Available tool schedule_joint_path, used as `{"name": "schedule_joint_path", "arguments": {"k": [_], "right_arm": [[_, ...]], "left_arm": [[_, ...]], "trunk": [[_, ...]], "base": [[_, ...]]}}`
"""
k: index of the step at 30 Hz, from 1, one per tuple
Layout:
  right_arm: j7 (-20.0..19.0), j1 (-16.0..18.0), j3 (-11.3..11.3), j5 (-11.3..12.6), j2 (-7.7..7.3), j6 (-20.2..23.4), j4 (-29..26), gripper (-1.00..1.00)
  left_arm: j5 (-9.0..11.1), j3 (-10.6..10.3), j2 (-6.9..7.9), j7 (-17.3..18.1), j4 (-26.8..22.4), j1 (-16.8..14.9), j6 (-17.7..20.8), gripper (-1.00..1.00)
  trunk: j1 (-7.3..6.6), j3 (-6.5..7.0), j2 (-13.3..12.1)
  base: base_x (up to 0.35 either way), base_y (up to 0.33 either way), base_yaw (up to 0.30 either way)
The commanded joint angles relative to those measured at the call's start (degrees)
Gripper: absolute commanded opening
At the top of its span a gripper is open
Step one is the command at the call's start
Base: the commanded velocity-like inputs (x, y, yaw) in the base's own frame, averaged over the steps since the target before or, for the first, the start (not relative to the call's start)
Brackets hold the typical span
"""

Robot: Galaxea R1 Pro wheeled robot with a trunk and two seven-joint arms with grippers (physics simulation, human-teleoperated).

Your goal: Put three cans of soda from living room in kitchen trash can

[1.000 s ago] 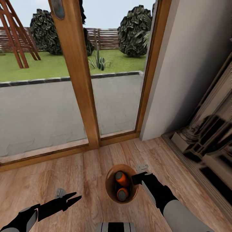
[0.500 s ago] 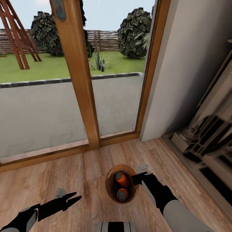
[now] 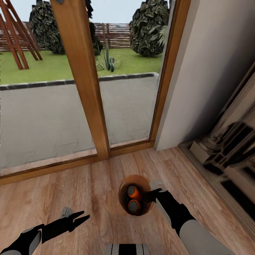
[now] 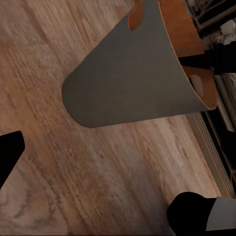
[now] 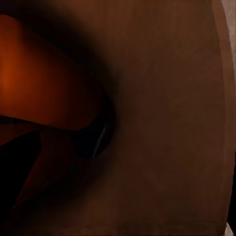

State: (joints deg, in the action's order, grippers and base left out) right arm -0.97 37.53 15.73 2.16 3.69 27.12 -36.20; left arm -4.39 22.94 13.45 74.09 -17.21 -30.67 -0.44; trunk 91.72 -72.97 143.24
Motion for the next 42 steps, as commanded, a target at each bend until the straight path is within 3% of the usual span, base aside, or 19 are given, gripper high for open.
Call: {"name": "schedule_joint_path", "arguments": {"k": [1, 31, 42], "right_arm": [[0.0, 0.0, 0.0, 0.0, 0.01, 0.0, 0.1, 1.0], [0.0, 0.0, 0.0, 0.0, 0.02, 0.0, 0.1, 1.0], [0.0, 0.0, 0.1, 0.0, 0.01, 0.0, 0.1, 1.0]], "left_arm": [[0.0, 0.0, 0.0, 0.0, 0.0, 0.0, 0.0, 1.0], [0.0, 0.0, 0.0, -0.1, 0.0, 0.0, 0.0, 1.0], [0.0, -0.1, 0.0, -0.1, 0.0, 0.0, 0.0, 1.0]], "trunk": [[-0.05, 0.0, 0.0], [-0.05, 0.0, 0.0], [-2.46, 1.98, -4.4]], "base": [[0.0, 0.0, 0.0], [0.0, 0.0, 0.0], [0.0, 0.0, 0.0]]}}
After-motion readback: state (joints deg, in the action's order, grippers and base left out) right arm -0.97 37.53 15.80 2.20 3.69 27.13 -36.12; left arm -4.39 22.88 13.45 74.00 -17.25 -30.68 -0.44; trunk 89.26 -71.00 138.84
